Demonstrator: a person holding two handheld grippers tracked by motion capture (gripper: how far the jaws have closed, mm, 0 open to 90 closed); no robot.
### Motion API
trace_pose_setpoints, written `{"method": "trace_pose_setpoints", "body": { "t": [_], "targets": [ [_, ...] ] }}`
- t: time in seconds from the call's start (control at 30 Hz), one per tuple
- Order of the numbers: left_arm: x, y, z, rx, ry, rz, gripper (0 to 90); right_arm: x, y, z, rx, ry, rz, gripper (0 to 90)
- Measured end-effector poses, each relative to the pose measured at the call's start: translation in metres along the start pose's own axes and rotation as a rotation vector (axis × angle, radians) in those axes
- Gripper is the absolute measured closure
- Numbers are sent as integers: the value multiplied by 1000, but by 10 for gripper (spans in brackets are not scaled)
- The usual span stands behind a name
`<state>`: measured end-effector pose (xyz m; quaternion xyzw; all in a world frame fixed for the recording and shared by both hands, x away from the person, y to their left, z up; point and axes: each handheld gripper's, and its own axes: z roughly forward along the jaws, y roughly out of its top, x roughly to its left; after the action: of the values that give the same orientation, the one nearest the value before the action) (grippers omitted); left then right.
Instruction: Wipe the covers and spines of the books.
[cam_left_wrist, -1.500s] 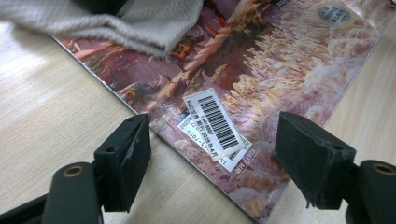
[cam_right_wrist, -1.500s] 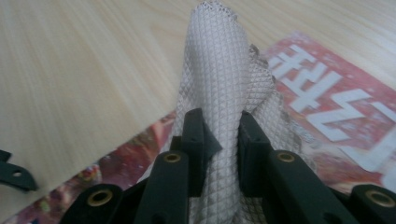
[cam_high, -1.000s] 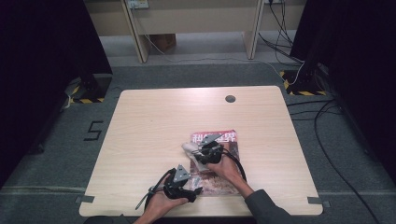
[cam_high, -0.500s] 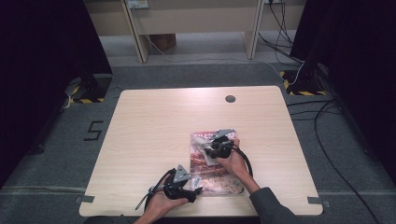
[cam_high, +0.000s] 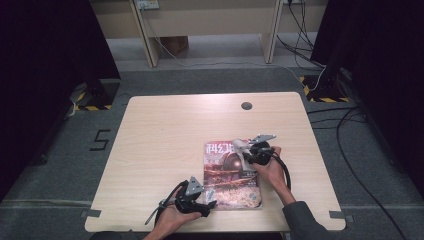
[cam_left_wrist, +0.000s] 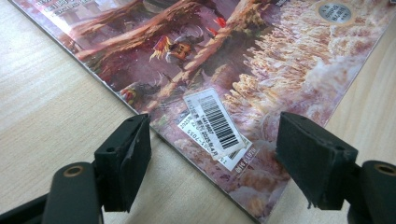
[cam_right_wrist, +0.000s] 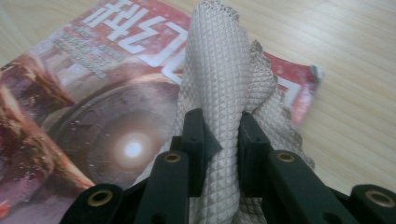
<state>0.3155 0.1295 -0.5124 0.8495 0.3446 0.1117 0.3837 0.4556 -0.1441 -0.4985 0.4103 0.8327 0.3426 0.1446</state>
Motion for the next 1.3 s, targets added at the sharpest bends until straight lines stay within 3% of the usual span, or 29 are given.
{"method": "trace_pose_setpoints", "body": {
  "t": [0.13,0.33,0.43,0.7,0.8,0.9,1.07,1.3],
  "targets": [
    [0,0,0,0,1,-6,256,2,-1,-2,4,-9,-10,770],
    [0,0,0,0,0,-5,256,17,-4,-4,10,32,-64,770],
    [0,0,0,-1,0,-9,256,12,-5,-3,1,36,-37,768],
    [0,0,0,0,-1,-5,257,-11,-9,-7,-21,-30,23,768],
    [1,0,0,1,-4,-13,254,-10,-8,-7,-17,-42,18,769],
    [0,0,0,1,1,-5,256,-4,-7,-6,-9,-45,-17,768],
    [0,0,0,-2,1,-8,254,11,-3,-2,-2,-6,-54,767],
    [0,0,0,-2,-1,-10,254,-2,-6,-5,-9,-29,-9,765]
  ]
}}
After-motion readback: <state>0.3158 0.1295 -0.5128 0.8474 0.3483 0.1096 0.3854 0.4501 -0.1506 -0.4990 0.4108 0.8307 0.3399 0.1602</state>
